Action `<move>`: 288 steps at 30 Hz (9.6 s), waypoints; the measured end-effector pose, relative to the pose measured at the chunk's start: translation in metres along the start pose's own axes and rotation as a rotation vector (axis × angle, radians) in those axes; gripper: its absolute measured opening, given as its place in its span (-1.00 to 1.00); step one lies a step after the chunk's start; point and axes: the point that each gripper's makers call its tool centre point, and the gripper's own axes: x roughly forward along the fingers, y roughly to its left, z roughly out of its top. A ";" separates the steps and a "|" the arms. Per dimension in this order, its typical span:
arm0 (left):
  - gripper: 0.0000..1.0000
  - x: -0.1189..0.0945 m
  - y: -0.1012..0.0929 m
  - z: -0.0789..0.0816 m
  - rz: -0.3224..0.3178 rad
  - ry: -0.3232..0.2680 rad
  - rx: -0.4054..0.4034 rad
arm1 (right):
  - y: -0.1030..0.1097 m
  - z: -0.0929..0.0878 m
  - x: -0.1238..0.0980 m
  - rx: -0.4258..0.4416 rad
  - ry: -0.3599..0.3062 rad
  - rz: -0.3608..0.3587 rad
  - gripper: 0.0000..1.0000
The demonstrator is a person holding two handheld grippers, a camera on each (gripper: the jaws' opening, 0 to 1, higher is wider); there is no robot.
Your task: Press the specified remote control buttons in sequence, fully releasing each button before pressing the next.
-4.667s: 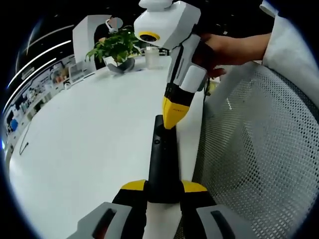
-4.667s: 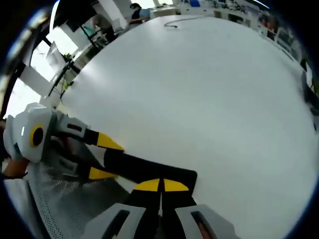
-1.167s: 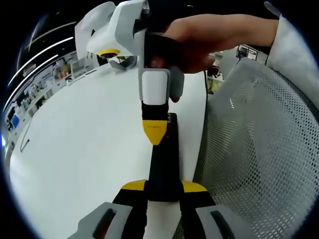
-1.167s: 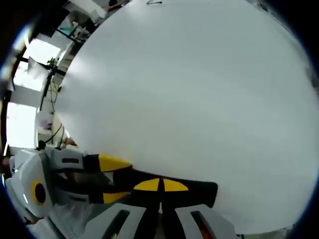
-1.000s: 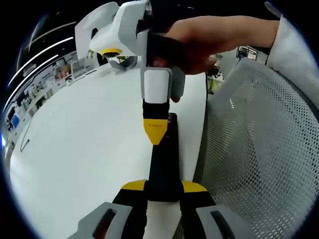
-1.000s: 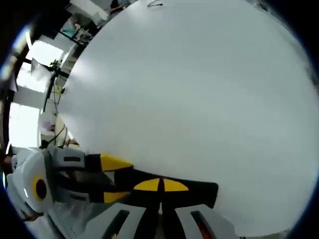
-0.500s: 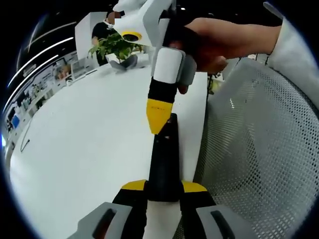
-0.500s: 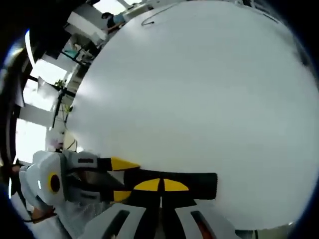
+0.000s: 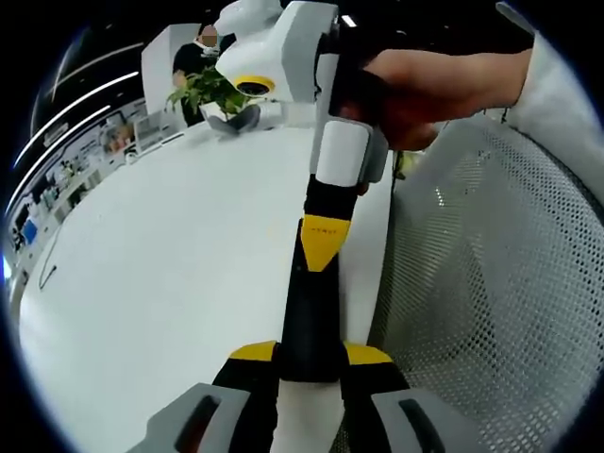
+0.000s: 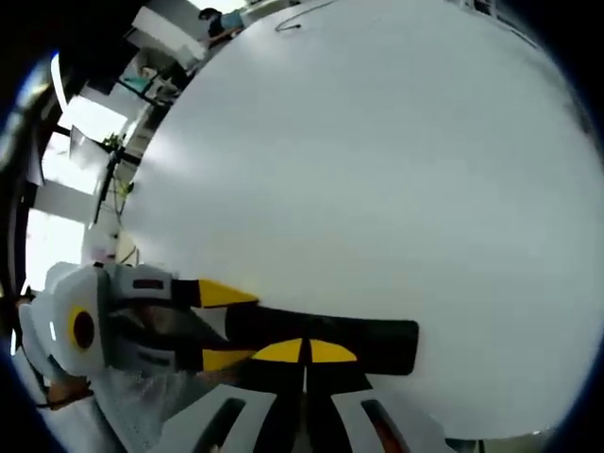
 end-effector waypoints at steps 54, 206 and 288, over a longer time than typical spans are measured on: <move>-0.52 0.001 0.000 0.000 0.006 -0.004 -0.004 | 0.002 -0.013 0.000 -0.069 0.050 0.035 -1.00; -0.52 0.003 0.002 0.003 0.029 0.001 -0.032 | 0.023 0.003 0.011 -0.162 -0.064 0.094 -1.00; -0.54 -0.004 0.134 0.035 0.001 0.142 0.203 | -0.085 0.031 -0.175 -0.185 -0.987 -0.462 0.91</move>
